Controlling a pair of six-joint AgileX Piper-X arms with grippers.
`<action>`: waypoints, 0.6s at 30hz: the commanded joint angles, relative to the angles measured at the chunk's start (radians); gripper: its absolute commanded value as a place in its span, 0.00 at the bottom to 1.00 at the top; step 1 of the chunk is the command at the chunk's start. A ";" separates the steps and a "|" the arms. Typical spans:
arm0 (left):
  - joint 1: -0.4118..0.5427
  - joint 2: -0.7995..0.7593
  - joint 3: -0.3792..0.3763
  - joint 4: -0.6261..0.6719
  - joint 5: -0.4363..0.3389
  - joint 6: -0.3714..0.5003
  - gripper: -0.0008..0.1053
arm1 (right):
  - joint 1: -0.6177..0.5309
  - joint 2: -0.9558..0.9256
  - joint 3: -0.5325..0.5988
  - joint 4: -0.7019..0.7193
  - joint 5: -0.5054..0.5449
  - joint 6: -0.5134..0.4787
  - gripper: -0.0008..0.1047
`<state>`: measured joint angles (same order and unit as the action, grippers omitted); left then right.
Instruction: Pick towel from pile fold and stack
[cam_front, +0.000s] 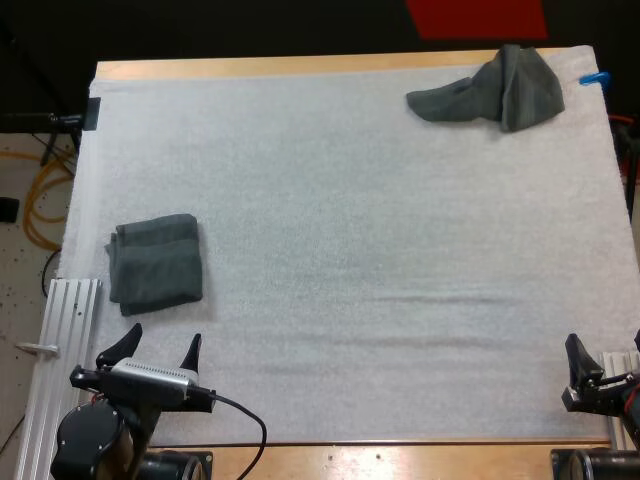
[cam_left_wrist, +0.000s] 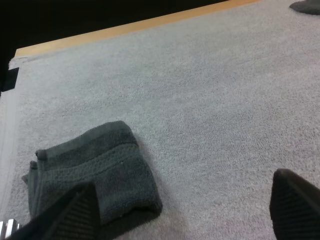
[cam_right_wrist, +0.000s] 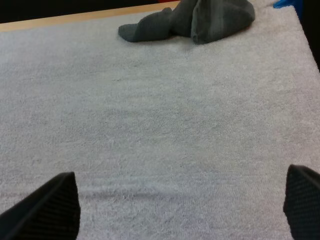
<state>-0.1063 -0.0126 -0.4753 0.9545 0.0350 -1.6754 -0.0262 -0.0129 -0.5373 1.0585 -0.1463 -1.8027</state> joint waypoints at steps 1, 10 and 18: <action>-0.004 -0.134 0.001 -0.013 -0.009 -0.011 0.65 | -0.004 -0.034 0.000 -0.008 -0.004 -0.002 0.77; -0.004 -0.112 -0.007 -0.017 0.007 -0.011 0.65 | -0.004 -0.034 -0.004 -0.013 0.011 0.000 0.77; -0.004 0.178 -0.198 -0.078 0.125 0.020 0.65 | -0.004 0.105 -0.135 -0.015 0.011 0.019 0.77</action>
<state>-0.1063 0.1522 -0.6688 0.8941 0.1433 -1.6585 -0.0262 0.0865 -0.6600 1.0558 -0.1370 -1.7805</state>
